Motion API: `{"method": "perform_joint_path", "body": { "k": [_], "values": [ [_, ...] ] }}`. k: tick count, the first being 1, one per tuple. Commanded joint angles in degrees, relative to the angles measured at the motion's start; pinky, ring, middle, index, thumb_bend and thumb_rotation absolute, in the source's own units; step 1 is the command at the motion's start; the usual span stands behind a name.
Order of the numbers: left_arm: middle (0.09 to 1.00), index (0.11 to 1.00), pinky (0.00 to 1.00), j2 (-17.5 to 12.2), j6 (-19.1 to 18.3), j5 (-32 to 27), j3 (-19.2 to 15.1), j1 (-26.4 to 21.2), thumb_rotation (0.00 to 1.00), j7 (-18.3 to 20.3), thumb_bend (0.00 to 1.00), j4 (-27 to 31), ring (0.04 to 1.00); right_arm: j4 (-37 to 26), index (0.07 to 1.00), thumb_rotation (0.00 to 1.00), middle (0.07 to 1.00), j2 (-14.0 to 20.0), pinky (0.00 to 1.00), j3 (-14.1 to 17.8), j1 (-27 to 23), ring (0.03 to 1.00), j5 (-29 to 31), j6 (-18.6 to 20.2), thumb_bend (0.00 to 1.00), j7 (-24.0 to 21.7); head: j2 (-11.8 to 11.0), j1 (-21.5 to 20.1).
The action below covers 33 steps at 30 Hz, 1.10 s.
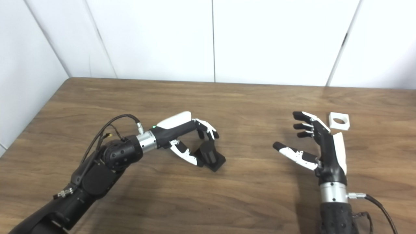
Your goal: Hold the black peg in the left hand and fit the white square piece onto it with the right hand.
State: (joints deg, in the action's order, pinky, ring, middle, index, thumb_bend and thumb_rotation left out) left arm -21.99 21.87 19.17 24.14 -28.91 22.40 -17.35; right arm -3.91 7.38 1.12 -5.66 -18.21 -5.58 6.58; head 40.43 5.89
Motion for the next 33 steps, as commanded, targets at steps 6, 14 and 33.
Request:
{"method": "perform_joint_path", "body": {
  "k": [6,14,33],
  "values": [
    [0.750,0.493,0.62,1.55,3.17,1.95,4.72,1.18,0.08,3.38,0.52,1.77,0.742,-2.86,0.732,0.26,0.754,-0.11,0.57,0.65,-1.73,0.670,0.33,-0.49,0.75,0.57,0.58,-0.96],
    [0.755,0.493,0.61,1.59,4.79,7.27,8.21,1.32,0.07,2.56,0.52,0.55,0.734,-3.75,0.732,0.24,0.755,-0.40,0.57,0.63,-1.62,0.671,0.49,0.01,0.74,0.39,0.62,-1.02],
    [0.766,0.495,0.59,-0.15,4.86,14.87,11.41,-0.11,0.08,0.52,0.52,1.45,0.728,-7.86,0.731,0.28,0.748,1.96,0.58,2.60,-2.43,0.672,0.18,1.46,0.75,-0.69,1.78,-4.94]
  ]
}}
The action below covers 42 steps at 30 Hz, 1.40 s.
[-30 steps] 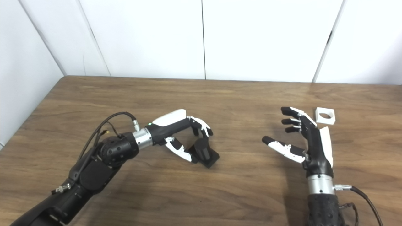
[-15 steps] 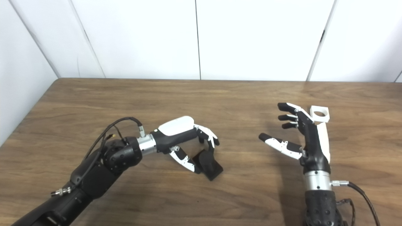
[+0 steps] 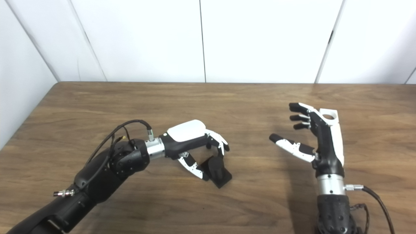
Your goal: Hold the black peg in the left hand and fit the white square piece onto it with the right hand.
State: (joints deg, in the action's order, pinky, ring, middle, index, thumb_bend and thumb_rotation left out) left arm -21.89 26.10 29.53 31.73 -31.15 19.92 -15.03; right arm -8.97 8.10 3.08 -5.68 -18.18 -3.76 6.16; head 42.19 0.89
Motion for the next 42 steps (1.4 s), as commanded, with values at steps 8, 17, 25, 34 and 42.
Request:
{"method": "perform_joint_path", "body": {
  "k": [8,17,25,34,42],
  "values": [
    [0.769,0.494,0.57,-2.01,0.81,4.42,4.85,1.99,0.07,1.86,0.52,-0.42,0.715,-5.58,0.724,0.26,0.757,6.87,0.59,2.54,-5.18,0.675,-0.57,2.89,0.75,-2.51,0.16,-7.86],
    [0.768,0.495,0.58,-4.11,0.78,2.07,6.28,2.25,0.07,1.40,0.52,0.04,0.733,-7.09,0.724,0.22,0.746,13.28,0.55,5.29,-6.72,0.660,-2.68,6.00,0.75,-3.84,-1.49,-16.73],
    [0.768,0.495,0.57,-5.03,0.79,2.16,7.96,1.44,0.08,-0.18,0.52,0.30,0.730,-4.60,0.727,0.26,0.747,23.12,0.56,5.60,-9.50,0.683,-9.30,7.17,0.74,-6.53,-2.40,-18.07],
    [0.764,0.495,0.58,-5.40,0.78,0.42,8.38,1.53,0.07,-0.18,0.52,-0.04,0.728,3.09,0.738,0.30,0.826,30.31,0.64,1.34,-15.81,0.794,-14.30,12.07,0.74,-13.86,-2.88,-18.50],
    [0.763,0.495,0.58,-5.82,0.81,-0.18,9.02,1.30,0.07,-0.71,0.52,-0.42,0.716,14.48,0.745,0.31,0.882,33.63,0.69,-4.62,-22.49,0.872,-14.48,10.37,0.77,-19.35,-3.42,-18.16]
  ]
}}
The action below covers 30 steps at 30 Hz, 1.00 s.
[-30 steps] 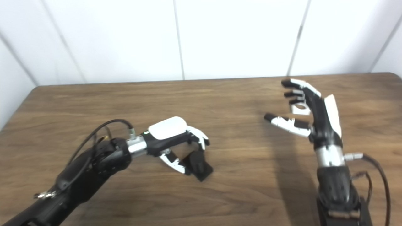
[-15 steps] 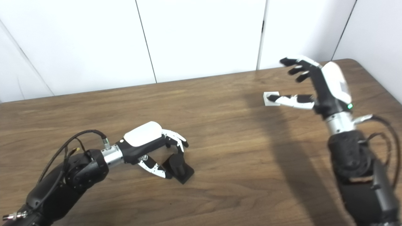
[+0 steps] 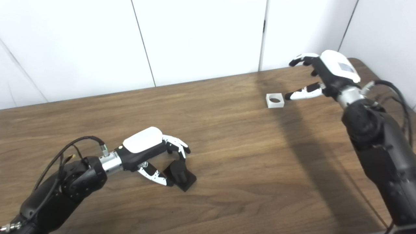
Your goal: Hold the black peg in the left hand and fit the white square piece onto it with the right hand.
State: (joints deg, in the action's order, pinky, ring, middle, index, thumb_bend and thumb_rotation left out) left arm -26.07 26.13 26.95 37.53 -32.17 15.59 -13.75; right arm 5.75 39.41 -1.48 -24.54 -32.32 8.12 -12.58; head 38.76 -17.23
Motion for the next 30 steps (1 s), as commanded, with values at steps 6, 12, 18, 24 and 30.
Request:
{"method": "perform_joint_path", "body": {
  "k": [6,12,18,24,30],
  "values": [
    [0.762,0.495,0.58,-1.84,0.77,2.39,3.41,2.36,0.07,2.94,0.52,-1.74,0.721,6.51,0.761,0.35,0.901,2.76,0.76,-4.91,-8.31,0.905,-1.17,-2.33,0.79,-3.41,0.08,0.44],
    [0.768,0.495,0.58,-1.82,0.74,2.91,3.26,2.54,0.07,3.15,0.52,-1.43,0.728,13.19,0.770,0.38,0.914,1.81,0.76,-8.89,-12.74,0.924,-1.77,-2.03,0.81,-5.63,0.07,0.71],
    [0.765,0.495,0.59,-2.09,0.77,3.02,3.16,2.56,0.07,2.62,0.52,-1.26,0.731,19.59,0.774,0.38,0.923,0.66,0.77,-12.03,-15.92,0.934,-1.82,-3.59,0.80,-5.87,-0.15,1.44],
    [0.761,0.495,0.58,-2.26,0.73,3.17,3.15,2.51,0.07,2.28,0.52,-0.99,0.721,24.38,0.778,0.38,0.919,-0.65,0.79,-13.97,-17.83,0.925,-3.14,-3.37,0.80,-4.91,-0.25,2.10],
    [0.760,0.495,0.58,-2.27,0.74,3.20,3.35,2.58,0.07,2.13,0.52,-0.95,0.720,29.91,0.780,0.36,0.912,-1.76,0.79,-14.83,-19.65,0.908,-3.10,-5.09,0.79,-3.50,-0.25,2.60]
  ]
}}
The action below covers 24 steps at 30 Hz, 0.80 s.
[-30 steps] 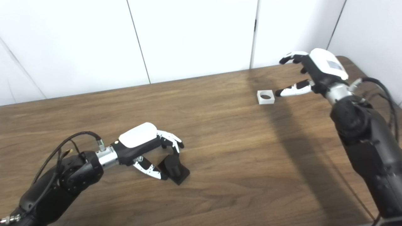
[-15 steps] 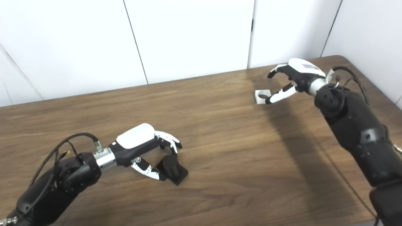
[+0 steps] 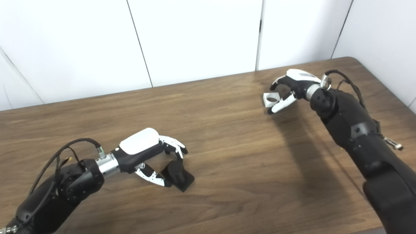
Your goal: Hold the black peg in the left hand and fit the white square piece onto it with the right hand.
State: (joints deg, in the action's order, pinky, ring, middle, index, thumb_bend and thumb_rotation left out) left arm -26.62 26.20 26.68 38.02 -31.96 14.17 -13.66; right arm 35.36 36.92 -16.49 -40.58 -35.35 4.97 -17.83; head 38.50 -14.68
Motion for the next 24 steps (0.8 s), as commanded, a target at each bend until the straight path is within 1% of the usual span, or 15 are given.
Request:
{"method": "perform_joint_path", "body": {
  "k": [1,8,17,20,24],
  "values": [
    [0.760,0.495,0.58,-1.75,0.67,3.46,2.86,2.36,0.07,3.60,0.52,-1.04,0.722,1.05,0.780,0.36,0.910,0.62,0.79,0.00,-3.90,0.910,-0.03,-2.30,0.79,1.95,0.07,0.20],
    [0.763,0.496,0.58,-1.81,0.67,3.65,2.85,2.51,0.08,3.40,0.52,-0.82,0.719,4.80,0.782,0.38,0.904,-0.23,0.78,-1.99,-5.58,0.903,-0.63,-4.04,0.78,2.97,0.29,0.84],
    [0.760,0.495,0.58,-2.24,0.68,3.54,2.36,2.86,0.08,4.05,0.52,-0.21,0.724,6.88,0.745,0.34,0.884,-0.87,0.77,-3.12,-5.52,0.889,-0.96,-5.52,0.76,4.96,0.55,0.93],
    [0.761,0.495,0.59,-2.29,0.67,3.43,2.00,2.97,0.08,4.60,0.52,-0.03,0.731,6.81,0.709,0.31,0.876,-0.87,0.77,-3.09,-5.31,0.889,-0.77,-5.70,0.74,5.16,0.71,1.00],
    [0.757,0.495,0.58,-2.20,0.70,3.02,1.93,3.03,0.07,4.20,0.52,-0.29,0.721,7.23,0.675,0.28,0.869,-0.88,0.77,-2.82,-5.04,0.879,-0.18,-6.13,0.74,5.32,0.71,1.00]
  ]
}}
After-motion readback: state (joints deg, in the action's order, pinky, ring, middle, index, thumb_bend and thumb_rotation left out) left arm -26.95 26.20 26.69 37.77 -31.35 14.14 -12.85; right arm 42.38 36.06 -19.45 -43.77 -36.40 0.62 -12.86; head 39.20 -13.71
